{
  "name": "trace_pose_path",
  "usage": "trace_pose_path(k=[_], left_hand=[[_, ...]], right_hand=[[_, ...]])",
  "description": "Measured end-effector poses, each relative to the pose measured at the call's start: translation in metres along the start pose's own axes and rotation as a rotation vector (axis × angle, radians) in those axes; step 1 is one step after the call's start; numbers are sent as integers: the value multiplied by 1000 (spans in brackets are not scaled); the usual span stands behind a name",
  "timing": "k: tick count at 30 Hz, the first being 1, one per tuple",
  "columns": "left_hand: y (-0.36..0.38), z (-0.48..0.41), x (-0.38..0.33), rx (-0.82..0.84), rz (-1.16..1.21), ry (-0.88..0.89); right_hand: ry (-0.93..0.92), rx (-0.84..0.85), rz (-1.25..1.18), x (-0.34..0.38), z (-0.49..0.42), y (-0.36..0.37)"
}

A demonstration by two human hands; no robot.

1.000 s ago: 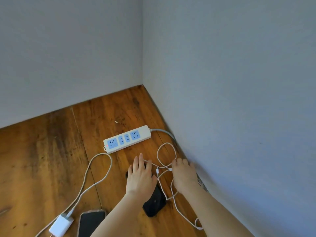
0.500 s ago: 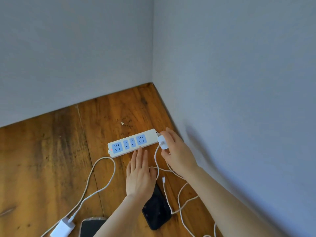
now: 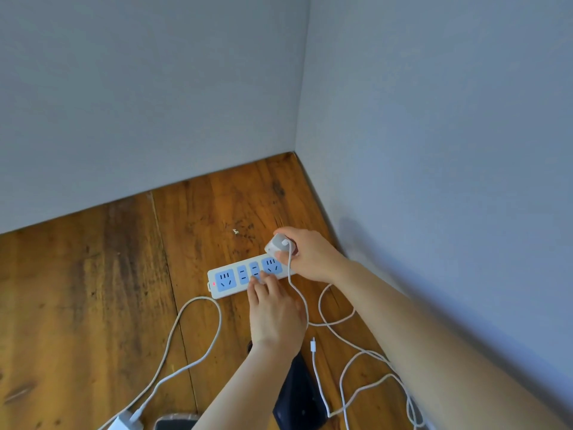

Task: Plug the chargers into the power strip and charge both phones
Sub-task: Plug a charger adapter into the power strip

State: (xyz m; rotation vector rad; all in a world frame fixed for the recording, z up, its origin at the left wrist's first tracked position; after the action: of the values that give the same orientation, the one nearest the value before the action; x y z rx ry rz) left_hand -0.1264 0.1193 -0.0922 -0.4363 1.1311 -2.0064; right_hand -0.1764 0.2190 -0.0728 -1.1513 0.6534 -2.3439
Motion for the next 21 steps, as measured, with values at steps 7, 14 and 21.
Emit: trace_pose_path(k=[7, 14, 21], left_hand=[[-1, -5, 2, 69, -31, 20], [-1, -4, 10, 50, 62, 17], [-5, -1, 26, -23, 110, 58]], right_hand=[[-33, 90, 100, 9, -18, -5], [-57, 148, 166, 12, -23, -6], [-121, 148, 288, 27, -17, -6]])
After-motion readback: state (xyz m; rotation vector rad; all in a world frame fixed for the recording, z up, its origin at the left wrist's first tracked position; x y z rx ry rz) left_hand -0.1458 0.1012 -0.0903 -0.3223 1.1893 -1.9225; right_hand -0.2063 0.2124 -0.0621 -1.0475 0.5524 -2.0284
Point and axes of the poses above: each hand's wrist, its own z-axis away from the middle knuckle, its own y-axis out of the palm, x = y × z, the point moved 9 cm from there along -z, towards the middle knuckle, and after that the axes turned 10 degrees about y, right-handed, at the moved point
